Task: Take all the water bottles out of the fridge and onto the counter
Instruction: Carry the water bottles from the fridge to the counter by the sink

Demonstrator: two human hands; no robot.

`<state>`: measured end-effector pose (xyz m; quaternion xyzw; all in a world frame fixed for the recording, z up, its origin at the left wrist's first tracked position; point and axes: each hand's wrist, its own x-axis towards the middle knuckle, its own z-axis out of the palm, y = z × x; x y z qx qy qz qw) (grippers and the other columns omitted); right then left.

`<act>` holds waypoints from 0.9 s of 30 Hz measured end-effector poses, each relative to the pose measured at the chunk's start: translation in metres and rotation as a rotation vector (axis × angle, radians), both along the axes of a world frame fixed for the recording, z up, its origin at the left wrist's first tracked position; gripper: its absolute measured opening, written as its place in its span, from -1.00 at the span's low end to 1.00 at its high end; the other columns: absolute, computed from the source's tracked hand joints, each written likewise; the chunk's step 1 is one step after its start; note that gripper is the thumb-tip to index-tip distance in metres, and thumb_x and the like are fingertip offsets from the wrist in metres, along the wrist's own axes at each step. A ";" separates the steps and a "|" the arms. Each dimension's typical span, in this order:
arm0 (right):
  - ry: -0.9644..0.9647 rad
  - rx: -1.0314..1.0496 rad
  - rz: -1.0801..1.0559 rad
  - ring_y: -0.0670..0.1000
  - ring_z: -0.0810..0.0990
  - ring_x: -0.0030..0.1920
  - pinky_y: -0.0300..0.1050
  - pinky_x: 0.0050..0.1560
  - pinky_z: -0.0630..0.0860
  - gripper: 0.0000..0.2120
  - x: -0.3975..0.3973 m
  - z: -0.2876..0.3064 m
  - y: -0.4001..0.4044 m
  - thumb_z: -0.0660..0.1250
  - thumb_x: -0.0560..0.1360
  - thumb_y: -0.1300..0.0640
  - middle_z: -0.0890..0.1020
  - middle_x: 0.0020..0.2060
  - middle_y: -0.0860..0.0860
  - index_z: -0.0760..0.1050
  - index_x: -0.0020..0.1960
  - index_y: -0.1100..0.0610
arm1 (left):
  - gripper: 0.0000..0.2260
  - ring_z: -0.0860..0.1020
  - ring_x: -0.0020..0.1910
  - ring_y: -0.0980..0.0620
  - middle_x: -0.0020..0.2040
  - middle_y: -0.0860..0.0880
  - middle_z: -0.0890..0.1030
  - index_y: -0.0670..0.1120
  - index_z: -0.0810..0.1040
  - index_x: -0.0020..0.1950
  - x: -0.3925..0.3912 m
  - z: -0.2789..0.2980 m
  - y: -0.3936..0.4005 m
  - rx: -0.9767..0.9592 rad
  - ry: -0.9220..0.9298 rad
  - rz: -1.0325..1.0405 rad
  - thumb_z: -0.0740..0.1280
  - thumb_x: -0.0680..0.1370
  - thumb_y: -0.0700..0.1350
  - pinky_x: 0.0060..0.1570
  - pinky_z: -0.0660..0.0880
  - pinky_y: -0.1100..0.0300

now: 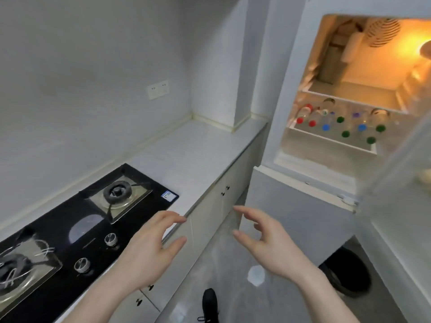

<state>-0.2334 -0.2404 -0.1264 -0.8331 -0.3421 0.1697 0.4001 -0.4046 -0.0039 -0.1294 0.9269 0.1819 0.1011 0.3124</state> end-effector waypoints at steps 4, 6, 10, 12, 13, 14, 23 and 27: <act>-0.005 -0.005 -0.164 -0.35 0.36 0.44 -0.12 0.52 0.36 -0.54 0.046 0.001 -0.036 0.39 0.60 -0.15 0.46 0.40 -0.41 0.41 0.47 -0.31 | -0.72 0.39 0.30 0.41 0.27 0.39 0.43 0.26 0.50 0.30 0.087 -0.006 -0.007 -0.023 -0.004 -0.163 0.37 0.59 0.10 0.24 0.26 0.53; -0.010 -0.026 -0.219 -0.36 0.36 0.43 -0.11 0.51 0.37 -0.54 0.067 0.003 -0.049 0.38 0.60 -0.16 0.45 0.39 -0.42 0.40 0.47 -0.33 | -0.72 0.40 0.30 0.39 0.29 0.40 0.41 0.27 0.49 0.30 0.124 -0.006 -0.013 -0.039 -0.012 -0.233 0.36 0.59 0.12 0.26 0.31 0.44; -0.035 -0.039 -0.342 -0.36 0.39 0.41 -0.14 0.49 0.38 -0.54 0.124 0.014 -0.063 0.41 0.60 -0.13 0.46 0.37 -0.42 0.41 0.46 -0.32 | -0.71 0.40 0.33 0.38 0.30 0.42 0.40 0.28 0.48 0.32 0.206 -0.002 -0.016 -0.060 -0.040 -0.346 0.35 0.59 0.14 0.30 0.34 0.33; -0.058 -0.025 -0.377 -0.35 0.41 0.39 -0.16 0.48 0.38 -0.54 0.149 0.021 -0.063 0.43 0.59 -0.10 0.47 0.38 -0.41 0.43 0.45 -0.29 | -0.71 0.41 0.32 0.37 0.29 0.42 0.40 0.29 0.49 0.31 0.240 0.003 -0.014 -0.066 -0.056 -0.379 0.36 0.59 0.14 0.27 0.33 0.36; -0.076 -0.011 -0.394 -0.35 0.41 0.38 -0.17 0.47 0.39 -0.55 0.164 0.025 -0.062 0.43 0.59 -0.10 0.47 0.38 -0.41 0.43 0.45 -0.29 | -0.72 0.41 0.32 0.37 0.28 0.43 0.39 0.29 0.49 0.30 0.260 0.006 -0.012 -0.058 -0.065 -0.399 0.36 0.59 0.13 0.26 0.32 0.39; -0.086 0.002 -0.412 -0.35 0.41 0.38 -0.17 0.46 0.39 -0.55 0.175 0.028 -0.060 0.43 0.59 -0.10 0.47 0.37 -0.42 0.44 0.44 -0.29 | -0.72 0.41 0.31 0.38 0.28 0.44 0.39 0.28 0.49 0.30 0.277 0.008 -0.010 -0.048 -0.067 -0.418 0.36 0.59 0.13 0.25 0.31 0.42; -0.093 0.064 -0.556 -0.29 0.44 0.38 -0.18 0.38 0.43 -0.58 0.257 0.038 -0.089 0.42 0.60 -0.06 0.47 0.35 -0.43 0.45 0.41 -0.31 | -0.72 0.47 0.02 0.48 0.31 0.32 0.42 0.20 0.51 0.32 0.420 0.033 -0.047 -0.014 -0.058 -0.633 0.37 0.61 0.08 0.12 0.30 0.53; -0.072 0.103 -0.607 -0.32 0.46 0.35 -0.24 0.35 0.44 -0.60 0.303 0.036 -0.101 0.42 0.60 -0.04 0.47 0.34 -0.44 0.46 0.39 -0.33 | -0.72 0.38 0.15 0.49 0.29 0.32 0.43 0.20 0.52 0.31 0.472 0.033 -0.063 -0.012 -0.064 -0.670 0.38 0.61 0.06 0.06 0.33 0.49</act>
